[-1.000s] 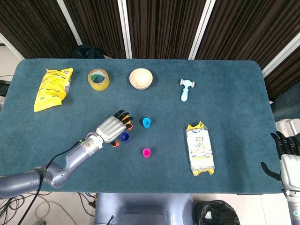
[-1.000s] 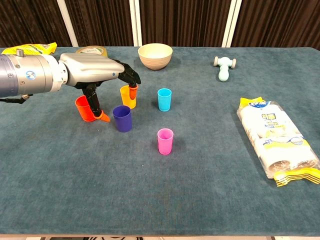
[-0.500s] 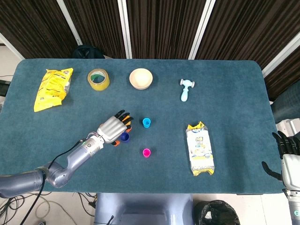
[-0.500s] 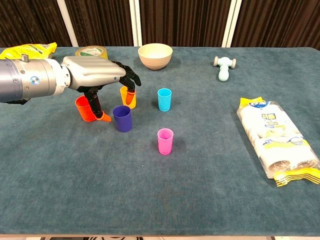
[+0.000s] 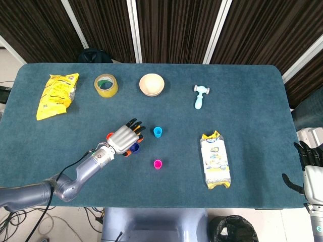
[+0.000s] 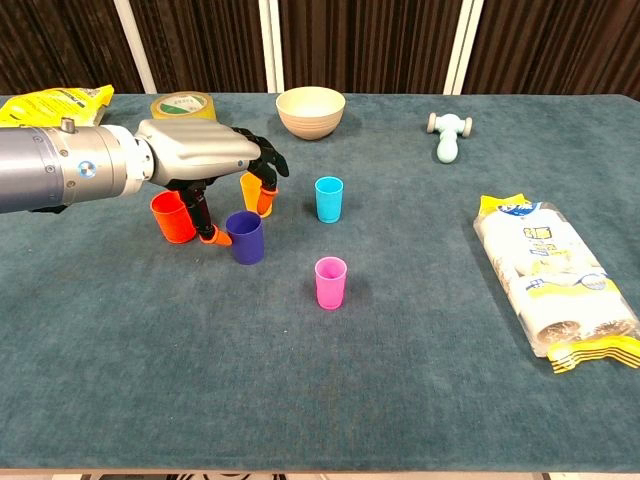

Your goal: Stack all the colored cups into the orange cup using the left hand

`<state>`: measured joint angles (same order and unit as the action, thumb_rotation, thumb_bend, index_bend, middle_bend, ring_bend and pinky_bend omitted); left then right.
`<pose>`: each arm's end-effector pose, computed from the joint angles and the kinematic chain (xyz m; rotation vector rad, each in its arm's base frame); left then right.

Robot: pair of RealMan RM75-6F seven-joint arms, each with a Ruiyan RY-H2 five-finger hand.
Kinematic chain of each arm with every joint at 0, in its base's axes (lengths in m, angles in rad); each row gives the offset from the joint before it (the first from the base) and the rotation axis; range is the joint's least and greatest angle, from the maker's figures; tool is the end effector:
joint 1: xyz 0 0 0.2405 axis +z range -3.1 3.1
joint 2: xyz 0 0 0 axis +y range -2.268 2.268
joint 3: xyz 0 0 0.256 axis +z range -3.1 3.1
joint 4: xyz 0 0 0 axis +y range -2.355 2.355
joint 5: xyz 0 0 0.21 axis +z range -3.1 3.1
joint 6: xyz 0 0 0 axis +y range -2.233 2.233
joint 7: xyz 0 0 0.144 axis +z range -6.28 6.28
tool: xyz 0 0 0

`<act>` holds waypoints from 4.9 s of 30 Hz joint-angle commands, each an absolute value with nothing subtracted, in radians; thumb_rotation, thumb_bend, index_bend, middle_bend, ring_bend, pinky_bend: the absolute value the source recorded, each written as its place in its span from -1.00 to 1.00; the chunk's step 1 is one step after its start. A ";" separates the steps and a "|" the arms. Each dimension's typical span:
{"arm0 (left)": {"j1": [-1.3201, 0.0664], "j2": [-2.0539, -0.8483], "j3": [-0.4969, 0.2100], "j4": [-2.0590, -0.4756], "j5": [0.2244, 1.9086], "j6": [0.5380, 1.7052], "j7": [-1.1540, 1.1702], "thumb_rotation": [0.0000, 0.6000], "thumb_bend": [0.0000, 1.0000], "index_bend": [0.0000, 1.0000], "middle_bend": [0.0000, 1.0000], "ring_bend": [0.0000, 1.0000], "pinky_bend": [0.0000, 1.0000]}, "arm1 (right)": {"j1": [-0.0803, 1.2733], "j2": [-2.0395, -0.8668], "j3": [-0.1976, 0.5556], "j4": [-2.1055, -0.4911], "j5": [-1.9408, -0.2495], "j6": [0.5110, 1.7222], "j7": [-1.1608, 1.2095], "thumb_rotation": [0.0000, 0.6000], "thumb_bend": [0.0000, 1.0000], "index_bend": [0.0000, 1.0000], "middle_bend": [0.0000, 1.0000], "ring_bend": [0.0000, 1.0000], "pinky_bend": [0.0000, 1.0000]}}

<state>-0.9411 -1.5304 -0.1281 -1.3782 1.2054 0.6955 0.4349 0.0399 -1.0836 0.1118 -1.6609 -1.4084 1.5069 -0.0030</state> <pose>-0.1119 0.3656 -0.0399 -2.2562 -0.5827 -0.7086 -0.3175 -0.1783 0.1824 1.2339 -0.9127 0.8936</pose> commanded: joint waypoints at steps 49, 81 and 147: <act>-0.827 -1.263 -0.106 -1.470 1.264 0.793 0.220 1.00 -0.50 -0.14 -0.72 -1.00 -1.00 | 0.038 -1.103 0.115 -1.662 -1.394 1.506 -0.040 1.00 -0.35 -0.81 -0.84 -0.75 -0.92; -0.849 -1.348 -0.105 -1.399 1.263 0.786 0.231 1.00 -0.58 -0.49 -0.75 -1.00 -1.00 | 0.033 -1.097 0.124 -1.670 -1.386 1.516 -0.027 1.00 -0.35 -0.80 -0.84 -0.75 -0.92; -1.038 -1.725 -0.198 -1.031 1.075 0.703 0.326 1.00 -0.37 0.04 -0.62 -1.00 -1.00 | 0.028 -1.087 0.138 -1.676 -1.363 1.513 -0.004 1.00 -0.35 -0.80 -0.84 -0.75 -0.92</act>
<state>-1.0377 -1.7301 -0.1961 -1.0257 1.0723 0.6986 0.3244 0.0281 -1.0866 0.1376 -1.6758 -1.3627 1.5125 -0.0039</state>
